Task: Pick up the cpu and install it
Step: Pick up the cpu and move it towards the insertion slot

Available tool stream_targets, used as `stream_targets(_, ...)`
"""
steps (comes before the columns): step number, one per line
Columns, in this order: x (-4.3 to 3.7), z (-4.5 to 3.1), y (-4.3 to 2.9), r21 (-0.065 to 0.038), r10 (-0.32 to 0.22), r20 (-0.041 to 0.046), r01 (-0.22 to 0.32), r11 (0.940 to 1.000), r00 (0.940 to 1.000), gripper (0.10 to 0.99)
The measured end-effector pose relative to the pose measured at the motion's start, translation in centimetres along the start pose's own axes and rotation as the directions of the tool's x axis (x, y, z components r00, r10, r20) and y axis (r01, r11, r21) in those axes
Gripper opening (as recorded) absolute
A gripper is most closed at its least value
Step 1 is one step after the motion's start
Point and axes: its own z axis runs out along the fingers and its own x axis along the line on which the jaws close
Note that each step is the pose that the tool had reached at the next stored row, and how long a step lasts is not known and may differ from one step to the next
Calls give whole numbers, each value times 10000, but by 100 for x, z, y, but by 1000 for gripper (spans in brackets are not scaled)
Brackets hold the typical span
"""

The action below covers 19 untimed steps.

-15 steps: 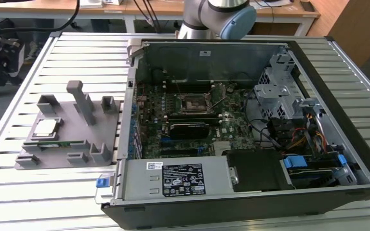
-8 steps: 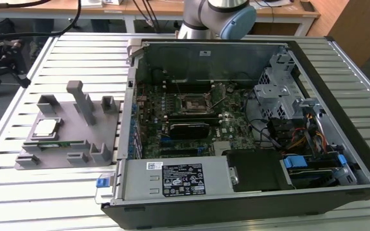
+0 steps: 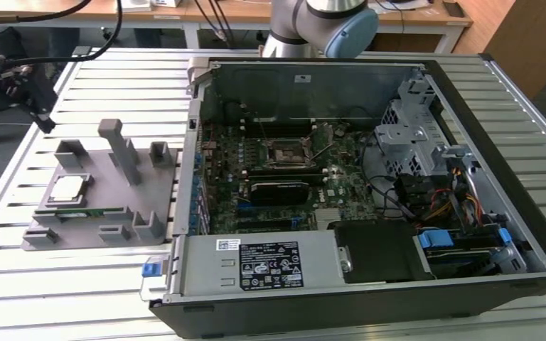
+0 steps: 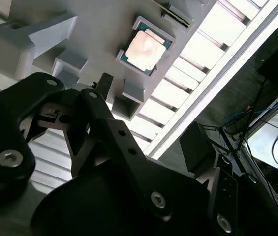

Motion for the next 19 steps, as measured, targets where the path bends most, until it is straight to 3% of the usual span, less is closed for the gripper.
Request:
stream_targets(4,-1,72,-4,6,-425,-27,425,9991,9991,820)
stream_targets(12,-3,182,-11,8,-441,-27,441,9990,9990,820)
stream_targets(19,-4,223,-13,7,-441,-26,441,9990,9990,820)
